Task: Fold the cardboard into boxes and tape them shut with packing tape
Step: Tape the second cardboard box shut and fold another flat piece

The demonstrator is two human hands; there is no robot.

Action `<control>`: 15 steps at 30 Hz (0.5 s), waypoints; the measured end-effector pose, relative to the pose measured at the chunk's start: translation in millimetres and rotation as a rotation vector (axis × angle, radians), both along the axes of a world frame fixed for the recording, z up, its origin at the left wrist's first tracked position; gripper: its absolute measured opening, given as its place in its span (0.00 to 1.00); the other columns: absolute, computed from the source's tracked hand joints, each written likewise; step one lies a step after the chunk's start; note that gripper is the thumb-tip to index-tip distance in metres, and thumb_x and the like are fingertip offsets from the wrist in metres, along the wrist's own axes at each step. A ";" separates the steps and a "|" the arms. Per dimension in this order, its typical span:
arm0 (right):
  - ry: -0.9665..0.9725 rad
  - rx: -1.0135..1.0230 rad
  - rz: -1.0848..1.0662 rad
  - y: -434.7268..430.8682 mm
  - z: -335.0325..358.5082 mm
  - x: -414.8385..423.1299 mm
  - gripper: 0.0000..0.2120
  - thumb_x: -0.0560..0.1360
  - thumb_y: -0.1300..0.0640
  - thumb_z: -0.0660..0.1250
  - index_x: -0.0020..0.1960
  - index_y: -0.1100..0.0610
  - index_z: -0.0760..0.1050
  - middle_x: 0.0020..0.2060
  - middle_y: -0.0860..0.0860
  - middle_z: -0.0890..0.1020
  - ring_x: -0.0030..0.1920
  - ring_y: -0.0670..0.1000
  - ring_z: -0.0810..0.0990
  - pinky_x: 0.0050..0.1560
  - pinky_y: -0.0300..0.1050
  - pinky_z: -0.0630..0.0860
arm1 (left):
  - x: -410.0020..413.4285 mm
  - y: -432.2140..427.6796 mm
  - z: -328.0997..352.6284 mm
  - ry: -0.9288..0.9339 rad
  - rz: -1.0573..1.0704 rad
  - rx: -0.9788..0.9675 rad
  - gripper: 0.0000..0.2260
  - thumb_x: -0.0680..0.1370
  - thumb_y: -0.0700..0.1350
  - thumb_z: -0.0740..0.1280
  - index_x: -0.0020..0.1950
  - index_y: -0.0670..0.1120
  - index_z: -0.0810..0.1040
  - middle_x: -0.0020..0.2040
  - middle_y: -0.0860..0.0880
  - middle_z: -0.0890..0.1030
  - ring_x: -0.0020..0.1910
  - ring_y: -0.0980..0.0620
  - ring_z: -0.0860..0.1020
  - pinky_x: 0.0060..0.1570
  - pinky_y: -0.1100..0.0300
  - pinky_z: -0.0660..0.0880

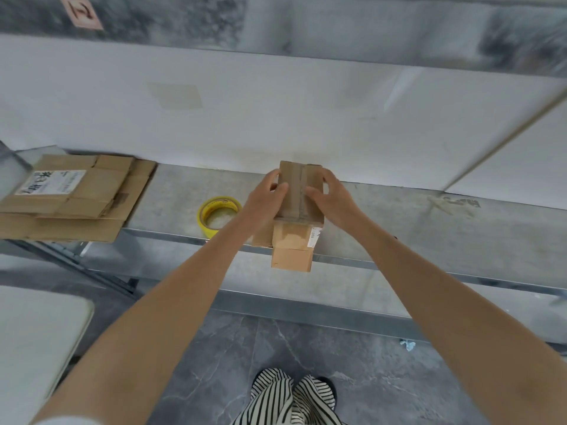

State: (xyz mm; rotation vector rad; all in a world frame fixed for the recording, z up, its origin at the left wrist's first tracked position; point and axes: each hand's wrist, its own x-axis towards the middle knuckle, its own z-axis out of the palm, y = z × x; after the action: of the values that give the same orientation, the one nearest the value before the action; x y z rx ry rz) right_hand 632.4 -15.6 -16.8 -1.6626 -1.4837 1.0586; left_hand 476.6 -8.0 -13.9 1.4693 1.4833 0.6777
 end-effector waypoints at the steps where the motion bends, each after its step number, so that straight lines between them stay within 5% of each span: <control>1: 0.034 -0.040 0.002 2.1 2.3 -0.3 0.21 0.78 0.57 0.62 0.70 0.51 0.64 0.58 0.49 0.74 0.54 0.48 0.74 0.53 0.41 0.70 | 2.0 2.9 1.6 -0.013 -0.003 -0.027 0.20 0.80 0.45 0.57 0.73 0.53 0.64 0.61 0.46 0.77 0.58 0.47 0.76 0.60 0.51 0.73; 4: 0.069 -0.070 0.016 -2.8 6.4 4.1 0.33 0.77 0.58 0.65 0.76 0.50 0.53 0.61 0.50 0.72 0.56 0.48 0.73 0.53 0.40 0.71 | 1.1 -1.7 3.2 -0.040 -0.006 -0.020 0.25 0.79 0.41 0.59 0.75 0.55 0.60 0.61 0.46 0.76 0.58 0.46 0.76 0.59 0.48 0.75; 8: 0.135 0.076 -0.011 -16.5 16.0 8.1 0.42 0.72 0.57 0.71 0.76 0.44 0.48 0.62 0.52 0.69 0.57 0.53 0.76 0.55 0.46 0.77 | -5.1 -14.2 13.9 -0.154 -0.016 0.107 0.33 0.78 0.37 0.63 0.77 0.54 0.51 0.64 0.49 0.70 0.57 0.53 0.75 0.48 0.64 0.75; 15: 0.136 0.322 0.003 -37.8 50.6 14.9 0.28 0.70 0.65 0.69 0.63 0.45 0.63 0.59 0.52 0.70 0.54 0.47 0.75 0.48 0.39 0.76 | -7.3 -24.6 42.9 -0.097 -0.092 0.367 0.32 0.75 0.37 0.66 0.74 0.55 0.59 0.62 0.47 0.68 0.58 0.53 0.73 0.58 0.55 0.75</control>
State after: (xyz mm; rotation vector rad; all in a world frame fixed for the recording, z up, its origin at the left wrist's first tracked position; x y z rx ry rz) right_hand 647.2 -53.3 33.8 -1.3380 -1.4788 0.8635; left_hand 469.3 -32.6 29.0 1.7412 1.2536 0.9886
